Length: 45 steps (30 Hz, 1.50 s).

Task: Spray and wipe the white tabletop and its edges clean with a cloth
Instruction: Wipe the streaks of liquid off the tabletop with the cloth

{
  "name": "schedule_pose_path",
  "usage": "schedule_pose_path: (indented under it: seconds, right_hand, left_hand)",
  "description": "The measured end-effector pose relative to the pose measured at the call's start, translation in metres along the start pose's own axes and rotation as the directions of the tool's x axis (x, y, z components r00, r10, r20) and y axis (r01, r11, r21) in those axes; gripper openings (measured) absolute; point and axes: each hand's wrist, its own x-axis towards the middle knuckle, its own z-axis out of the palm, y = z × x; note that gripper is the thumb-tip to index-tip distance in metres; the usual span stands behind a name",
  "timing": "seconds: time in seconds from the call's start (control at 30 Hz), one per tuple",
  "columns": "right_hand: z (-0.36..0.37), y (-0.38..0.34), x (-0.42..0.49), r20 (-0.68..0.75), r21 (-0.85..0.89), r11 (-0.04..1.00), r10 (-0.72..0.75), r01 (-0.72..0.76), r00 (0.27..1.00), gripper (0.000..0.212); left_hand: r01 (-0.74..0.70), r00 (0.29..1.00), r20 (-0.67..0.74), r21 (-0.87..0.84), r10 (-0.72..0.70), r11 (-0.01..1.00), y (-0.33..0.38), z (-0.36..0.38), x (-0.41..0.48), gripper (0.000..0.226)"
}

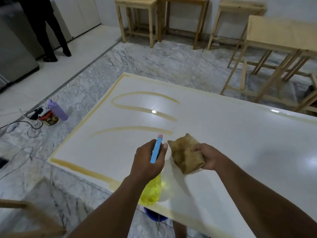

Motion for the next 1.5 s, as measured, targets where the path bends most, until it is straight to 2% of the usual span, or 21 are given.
schedule_pose_path:
  seconds: [0.13,0.2,0.27,0.3,0.37,0.4,0.43,0.5,0.6,0.67,0.73,0.8,0.9,1.0,1.1,1.17,1.27,1.33,1.37,1.4,1.5]
  right_hand:
    - [-0.031,-0.089,0.032,-0.036,-0.172,0.975,-0.151,0.143,0.988,0.032]
    - [-0.044,-0.138,0.046,-0.052,-0.338,0.913,-0.262,0.230,0.964,0.020]
    - [-0.053,-0.183,0.061,-0.095,-0.577,0.769,-0.400,0.277,0.911,0.015]
    - [-0.058,-0.203,0.072,-0.114,-0.678,0.684,-0.460,0.270,0.881,0.020]
    - [-0.062,-0.233,0.091,-0.130,-0.817,0.534,-0.538,0.218,0.833,0.026]
    - [-0.064,-0.243,0.101,-0.118,-0.886,0.433,-0.556,0.166,0.823,0.023]
    - [-0.068,-0.249,0.113,-0.094,-0.939,0.324,-0.570,0.118,0.816,0.030]
    - [-0.077,-0.248,0.137,-0.049,-0.982,0.176,-0.569,0.064,0.821,0.046]
    - [-0.084,-0.202,0.170,-0.070,-0.995,0.100,-0.514,-0.021,0.855,0.054]
    - [-0.075,-0.159,0.177,-0.070,-0.996,-0.011,-0.582,-0.094,0.810,0.053]
    - [-0.064,-0.124,0.173,-0.016,-0.991,-0.096,-0.624,-0.097,0.781,0.050]
    - [-0.050,-0.096,0.163,0.019,-0.990,-0.125,-0.596,-0.069,0.803,0.055]
    - [-0.026,-0.046,0.138,0.053,-0.993,-0.117,-0.603,-0.022,0.796,0.070]
    - [0.003,0.017,0.106,0.080,-0.997,-0.061,-0.599,0.054,0.796,0.070]
    - [0.041,0.085,0.068,0.150,-0.988,-0.118,-0.634,0.097,0.759,0.067]
    - [0.062,0.131,0.046,0.169,-0.983,-0.162,-0.627,0.086,0.760,0.065]
    - [0.089,0.185,0.011,0.197,-0.977,-0.187,-0.576,0.106,0.793,0.070]
    - [0.101,0.201,-0.010,0.189,-0.980,-0.157,-0.508,0.125,0.840,0.068]
    - [0.103,0.200,-0.019,0.183,-0.983,-0.115,-0.458,0.146,0.870,0.061]
    - [0.107,0.192,-0.035,0.161,-0.985,-0.012,-0.420,0.171,0.893,0.055]
    - [0.099,0.153,-0.080,0.040,-0.847,0.468,-0.419,0.253,0.907,0.038]
  left_hand:
    - [-0.002,1.000,0.015,0.006,0.002,1.000,0.015,0.031,0.056,0.038]
    - [-0.022,0.999,0.024,0.014,0.022,1.000,0.024,0.047,0.083,0.037]
    - [-0.048,0.999,0.021,0.028,0.048,0.998,0.033,0.064,0.108,0.036]
    - [-0.055,0.998,0.021,0.028,0.054,0.998,0.037,0.073,0.120,0.036]
    - [-0.060,0.998,0.021,0.004,0.060,0.998,0.043,0.084,0.136,0.037]
    - [-0.062,0.998,0.025,-0.005,0.062,0.998,0.044,0.089,0.143,0.036]
    - [-0.063,0.998,0.029,-0.009,0.063,0.998,0.044,0.093,0.149,0.036]
    - [-0.061,0.997,0.040,0.005,0.060,0.998,0.043,0.098,0.157,0.036]
    - [-0.057,0.998,0.042,0.030,0.055,0.998,0.040,0.098,0.161,0.036]
    - [-0.042,0.999,0.033,0.045,0.040,0.998,0.037,0.093,0.160,0.035]
    - [-0.034,0.999,0.021,0.054,0.033,0.998,0.034,0.087,0.156,0.036]
    - [-0.029,1.000,0.012,0.067,0.028,0.997,0.031,0.079,0.149,0.036]
    - [-0.035,0.999,0.000,0.080,0.035,0.996,0.029,0.065,0.128,0.035]
    - [-0.038,0.999,-0.003,0.089,0.038,0.995,0.025,0.048,0.099,0.034]
    - [-0.036,0.999,-0.001,0.067,0.036,0.997,0.020,0.024,0.055,0.032]
    - [-0.036,0.999,-0.001,0.053,0.036,0.998,0.014,0.007,0.023,0.036]
    - [-0.023,1.000,0.008,0.052,0.023,0.998,0.001,-0.017,-0.024,0.036]
    - [-0.012,1.000,0.028,0.045,0.010,0.999,-0.007,-0.030,-0.052,0.039]
    - [-0.009,0.999,0.040,0.043,0.007,0.999,-0.011,-0.036,-0.063,0.040]
    - [-0.015,0.998,0.053,0.046,0.012,0.999,-0.013,-0.042,-0.074,0.040]
    - [-0.041,0.993,0.113,0.068,0.034,0.997,-0.013,-0.049,-0.092,0.037]
